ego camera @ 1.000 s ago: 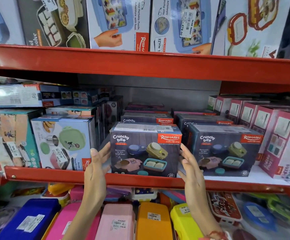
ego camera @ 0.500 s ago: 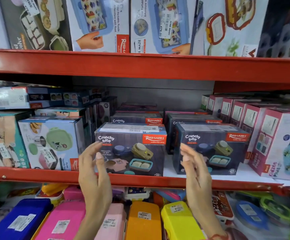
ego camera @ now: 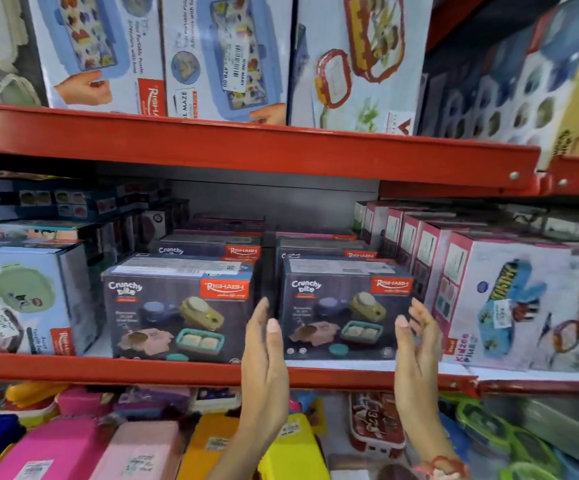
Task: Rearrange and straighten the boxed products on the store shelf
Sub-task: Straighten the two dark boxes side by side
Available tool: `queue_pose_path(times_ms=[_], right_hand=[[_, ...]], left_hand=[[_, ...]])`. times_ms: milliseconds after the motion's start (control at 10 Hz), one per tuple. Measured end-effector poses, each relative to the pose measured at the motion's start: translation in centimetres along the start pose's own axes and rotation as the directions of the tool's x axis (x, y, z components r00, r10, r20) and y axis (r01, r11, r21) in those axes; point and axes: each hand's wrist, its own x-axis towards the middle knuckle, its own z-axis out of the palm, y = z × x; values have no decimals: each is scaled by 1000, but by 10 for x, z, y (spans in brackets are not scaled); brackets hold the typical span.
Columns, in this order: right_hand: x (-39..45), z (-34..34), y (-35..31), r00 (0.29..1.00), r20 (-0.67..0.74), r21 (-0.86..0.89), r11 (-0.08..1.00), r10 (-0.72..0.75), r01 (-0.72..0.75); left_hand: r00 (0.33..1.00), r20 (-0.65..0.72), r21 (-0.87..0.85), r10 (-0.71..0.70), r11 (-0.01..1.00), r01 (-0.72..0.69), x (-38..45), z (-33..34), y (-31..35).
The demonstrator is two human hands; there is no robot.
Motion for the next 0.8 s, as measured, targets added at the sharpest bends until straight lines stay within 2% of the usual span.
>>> queue_pose_path(times_ms=[100, 200, 500, 700, 800], right_hand=[[10, -9, 5, 984, 153, -1, 996, 88, -89], [11, -13, 1, 965, 233, 37, 991, 118, -130], [-2, -22, 2, 969, 235, 27, 996, 80, -89], [-10, -26, 3, 970, 236, -4, 999, 50, -51], [-18, -23, -6, 989, 145, -74, 997, 18, -7]], left_hand=[[998, -9, -16, -57, 998, 57, 8, 8, -7], [986, 77, -95, -145, 984, 152, 16, 10, -17], [987, 18, -96, -159, 982, 160, 4, -2, -14], [987, 25, -9, -157, 988, 157, -1, -7, -8], [996, 22, 94, -92, 992, 90, -8, -10, 5]])
